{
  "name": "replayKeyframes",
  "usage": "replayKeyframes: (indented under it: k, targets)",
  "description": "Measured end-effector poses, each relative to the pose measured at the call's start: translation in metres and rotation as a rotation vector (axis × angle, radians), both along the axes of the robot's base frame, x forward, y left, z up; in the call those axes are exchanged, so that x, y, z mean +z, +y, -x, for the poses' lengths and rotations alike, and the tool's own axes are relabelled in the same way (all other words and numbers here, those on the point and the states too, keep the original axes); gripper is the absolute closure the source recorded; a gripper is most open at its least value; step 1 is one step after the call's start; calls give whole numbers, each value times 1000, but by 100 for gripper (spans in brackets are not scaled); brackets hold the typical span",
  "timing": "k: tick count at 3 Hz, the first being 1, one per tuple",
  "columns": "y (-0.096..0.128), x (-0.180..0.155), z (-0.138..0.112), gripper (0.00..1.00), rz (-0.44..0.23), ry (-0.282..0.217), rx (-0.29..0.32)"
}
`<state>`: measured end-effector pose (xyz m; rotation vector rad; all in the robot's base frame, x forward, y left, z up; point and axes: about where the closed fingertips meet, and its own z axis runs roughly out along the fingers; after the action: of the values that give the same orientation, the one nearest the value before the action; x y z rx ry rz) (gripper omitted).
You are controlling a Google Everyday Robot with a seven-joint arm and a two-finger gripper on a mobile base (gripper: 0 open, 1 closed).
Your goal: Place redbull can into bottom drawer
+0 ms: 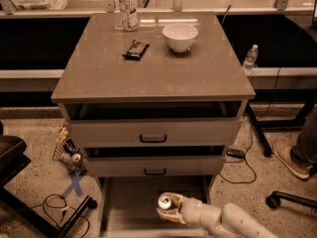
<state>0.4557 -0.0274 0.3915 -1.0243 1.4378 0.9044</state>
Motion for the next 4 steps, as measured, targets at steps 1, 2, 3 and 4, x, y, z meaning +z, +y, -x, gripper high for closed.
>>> replayKeyframes:
  k: [1,2,3,4]
  targets:
    - [7,-48,1,100,-33,40,8]
    - [6,-57,-4,100,-40,47,-5]
    - [16,-62,-11,100,-54,45,21]
    - [45,-77,-30,100,-79,25,118]
